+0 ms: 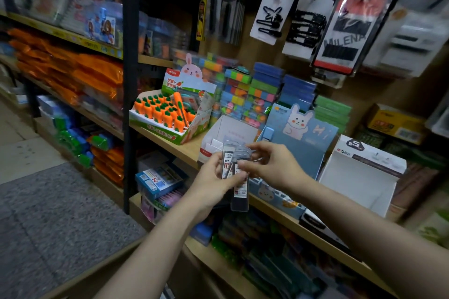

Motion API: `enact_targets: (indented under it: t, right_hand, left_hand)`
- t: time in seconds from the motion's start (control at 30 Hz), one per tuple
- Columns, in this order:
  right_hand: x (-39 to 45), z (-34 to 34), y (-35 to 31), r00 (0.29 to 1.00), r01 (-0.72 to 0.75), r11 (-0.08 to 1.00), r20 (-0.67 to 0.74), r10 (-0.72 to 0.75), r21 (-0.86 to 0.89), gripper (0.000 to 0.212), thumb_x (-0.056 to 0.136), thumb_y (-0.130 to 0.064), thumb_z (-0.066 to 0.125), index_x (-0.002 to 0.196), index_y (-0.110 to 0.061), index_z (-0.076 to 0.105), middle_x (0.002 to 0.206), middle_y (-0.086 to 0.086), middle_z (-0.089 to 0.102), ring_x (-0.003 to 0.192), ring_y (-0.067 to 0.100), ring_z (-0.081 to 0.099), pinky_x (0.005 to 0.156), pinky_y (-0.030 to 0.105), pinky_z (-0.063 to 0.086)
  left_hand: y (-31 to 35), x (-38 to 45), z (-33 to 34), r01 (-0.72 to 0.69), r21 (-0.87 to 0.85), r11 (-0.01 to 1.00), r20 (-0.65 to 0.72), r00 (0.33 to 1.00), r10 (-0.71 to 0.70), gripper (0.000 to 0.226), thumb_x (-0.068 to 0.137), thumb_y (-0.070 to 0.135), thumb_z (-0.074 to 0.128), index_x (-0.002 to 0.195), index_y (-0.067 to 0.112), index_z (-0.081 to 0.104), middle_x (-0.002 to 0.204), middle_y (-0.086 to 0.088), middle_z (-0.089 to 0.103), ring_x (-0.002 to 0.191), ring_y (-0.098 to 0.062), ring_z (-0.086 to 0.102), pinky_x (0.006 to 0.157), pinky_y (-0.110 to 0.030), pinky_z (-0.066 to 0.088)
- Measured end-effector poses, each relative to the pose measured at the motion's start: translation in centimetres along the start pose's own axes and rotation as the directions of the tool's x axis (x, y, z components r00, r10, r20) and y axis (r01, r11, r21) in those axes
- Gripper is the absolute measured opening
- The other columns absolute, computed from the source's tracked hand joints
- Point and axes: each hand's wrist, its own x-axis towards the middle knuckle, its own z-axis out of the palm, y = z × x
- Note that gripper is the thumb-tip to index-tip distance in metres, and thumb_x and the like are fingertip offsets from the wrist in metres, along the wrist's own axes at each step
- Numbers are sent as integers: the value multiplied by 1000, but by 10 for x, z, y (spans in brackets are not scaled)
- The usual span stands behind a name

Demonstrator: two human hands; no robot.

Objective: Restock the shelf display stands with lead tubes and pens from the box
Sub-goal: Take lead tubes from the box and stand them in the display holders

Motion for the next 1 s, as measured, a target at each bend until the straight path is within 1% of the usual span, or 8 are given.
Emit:
enact_targets:
  t: [0.2,0.33,0.43,0.67,0.73,0.8,0.9,1.0]
  right_hand:
    - [0,1,-10,1000,-21,998,6,21,64,17,87,-16,71,104,-20,69,91,5,72,81,21,72,74,35,61]
    - [-2,2,-15,1000,14,997,4,-14,73,18,89,-15,68,107,-18,68,93,3,72,81,18,72,72,32,61]
    - [-2,3,-21,999,34,998,-1,-34,57,22,88,-16,70,109,-22,70,98,-2,71,79,13,72,74,32,61]
    - [22,0,-32,969,114,991,211,-125,65,30,92,-12,64,121,-17,65,101,2,73,85,10,69,71,22,58]
    - [36,1,-33,950,121,985,275,-151,122,28,93,-9,61,120,-10,65,104,7,72,86,13,67,74,22,57]
    - [50,3,-32,935,106,957,301,-188,269,25,92,-7,61,116,-13,66,108,8,72,91,14,68,75,21,56]
    - [66,9,-26,909,94,913,340,-241,397,27,91,-7,62,117,-14,64,107,6,73,96,15,70,76,21,55]
    - [72,10,-21,890,124,925,372,-264,360,31,89,-8,64,120,-12,62,107,7,73,98,21,70,79,24,57]
  left_hand:
    - [9,-7,-9,104,-127,986,128,988,-87,48,81,20,73,124,25,55,113,-6,70,101,-24,69,75,-38,56]
    - [12,-10,-13,113,-103,988,165,982,-95,42,88,20,65,128,23,52,110,-7,71,95,-20,70,77,-37,56]
    - [15,-10,-13,73,16,997,157,985,-75,34,95,20,57,128,23,51,110,-5,71,99,-19,69,79,-32,55]
    - [23,0,-20,-1,97,995,119,993,-10,24,98,17,52,122,20,54,102,-5,70,87,-14,69,72,-23,54]
    - [28,4,-26,9,61,998,105,994,-15,21,95,26,58,115,19,61,98,-6,70,80,-13,69,68,-23,55]
    - [34,8,-34,108,-63,992,113,989,-101,34,85,49,59,103,21,68,93,-6,71,70,-15,67,62,-29,56]
    - [36,17,-51,170,-119,978,133,979,-154,55,82,68,49,109,23,68,81,-4,64,57,-12,52,48,-23,44]
    - [35,22,-59,123,-106,987,164,981,-104,46,87,62,52,112,26,65,76,-2,54,53,-9,38,43,-19,24]
